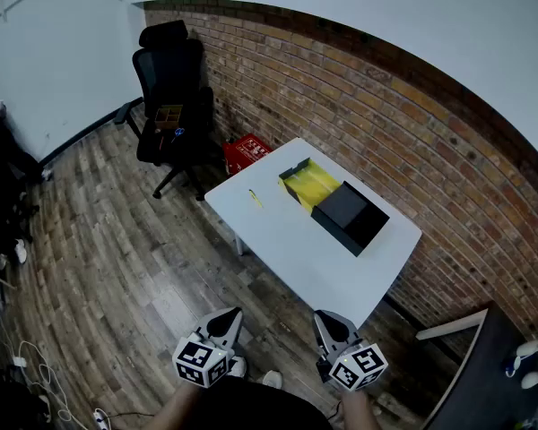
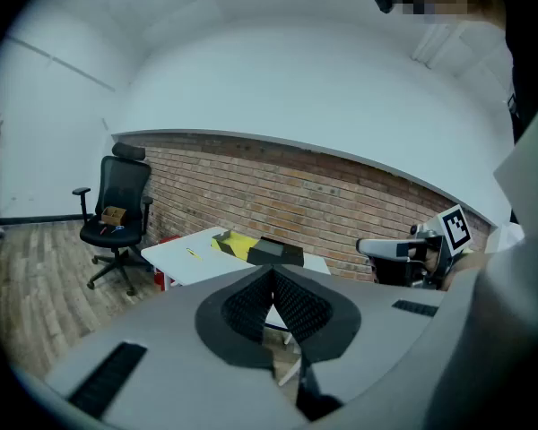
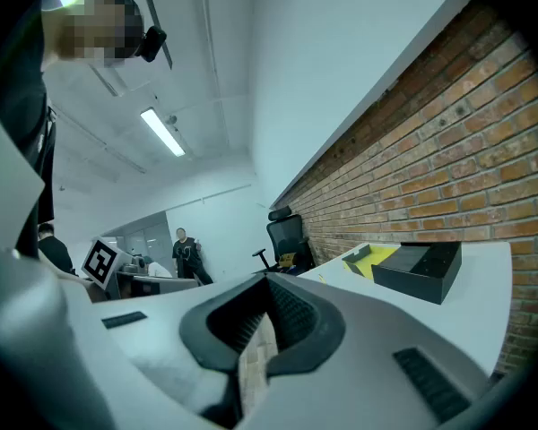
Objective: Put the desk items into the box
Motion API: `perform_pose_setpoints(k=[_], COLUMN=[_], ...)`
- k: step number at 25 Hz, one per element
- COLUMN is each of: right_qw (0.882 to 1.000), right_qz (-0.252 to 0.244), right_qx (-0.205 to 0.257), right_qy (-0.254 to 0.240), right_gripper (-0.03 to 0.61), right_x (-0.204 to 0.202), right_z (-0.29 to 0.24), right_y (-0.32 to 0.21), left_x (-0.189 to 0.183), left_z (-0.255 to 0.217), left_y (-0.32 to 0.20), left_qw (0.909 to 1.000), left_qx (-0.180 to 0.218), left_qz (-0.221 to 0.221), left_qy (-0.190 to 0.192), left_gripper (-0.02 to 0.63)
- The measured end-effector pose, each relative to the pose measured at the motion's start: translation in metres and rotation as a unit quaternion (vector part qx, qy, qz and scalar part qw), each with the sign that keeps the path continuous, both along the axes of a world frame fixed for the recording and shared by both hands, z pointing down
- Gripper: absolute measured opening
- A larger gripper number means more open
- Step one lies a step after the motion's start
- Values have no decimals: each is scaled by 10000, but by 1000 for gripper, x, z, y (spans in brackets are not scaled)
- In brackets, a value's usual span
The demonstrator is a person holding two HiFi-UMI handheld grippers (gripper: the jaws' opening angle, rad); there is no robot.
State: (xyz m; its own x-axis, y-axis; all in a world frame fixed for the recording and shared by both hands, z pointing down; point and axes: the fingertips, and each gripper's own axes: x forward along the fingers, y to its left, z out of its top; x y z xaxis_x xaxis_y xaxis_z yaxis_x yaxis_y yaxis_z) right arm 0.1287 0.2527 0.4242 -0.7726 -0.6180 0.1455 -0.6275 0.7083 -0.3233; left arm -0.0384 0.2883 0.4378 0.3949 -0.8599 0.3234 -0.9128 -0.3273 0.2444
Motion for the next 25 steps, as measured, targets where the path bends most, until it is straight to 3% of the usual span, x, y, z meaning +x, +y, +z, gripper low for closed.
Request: perform_pose_setpoints(k=[25], right_qw=[9995], right_qz=[268], right_qx=[-184], right_qy=[37], right_gripper=[23], right_x=[-39], right_z=[6], right_y=[-12], left_x=[-71], left_z=[3], left_y=[-30], left_qw=[9999], left_qx=[71], left_qz=[-38], left_qy=[120], left_gripper=[15])
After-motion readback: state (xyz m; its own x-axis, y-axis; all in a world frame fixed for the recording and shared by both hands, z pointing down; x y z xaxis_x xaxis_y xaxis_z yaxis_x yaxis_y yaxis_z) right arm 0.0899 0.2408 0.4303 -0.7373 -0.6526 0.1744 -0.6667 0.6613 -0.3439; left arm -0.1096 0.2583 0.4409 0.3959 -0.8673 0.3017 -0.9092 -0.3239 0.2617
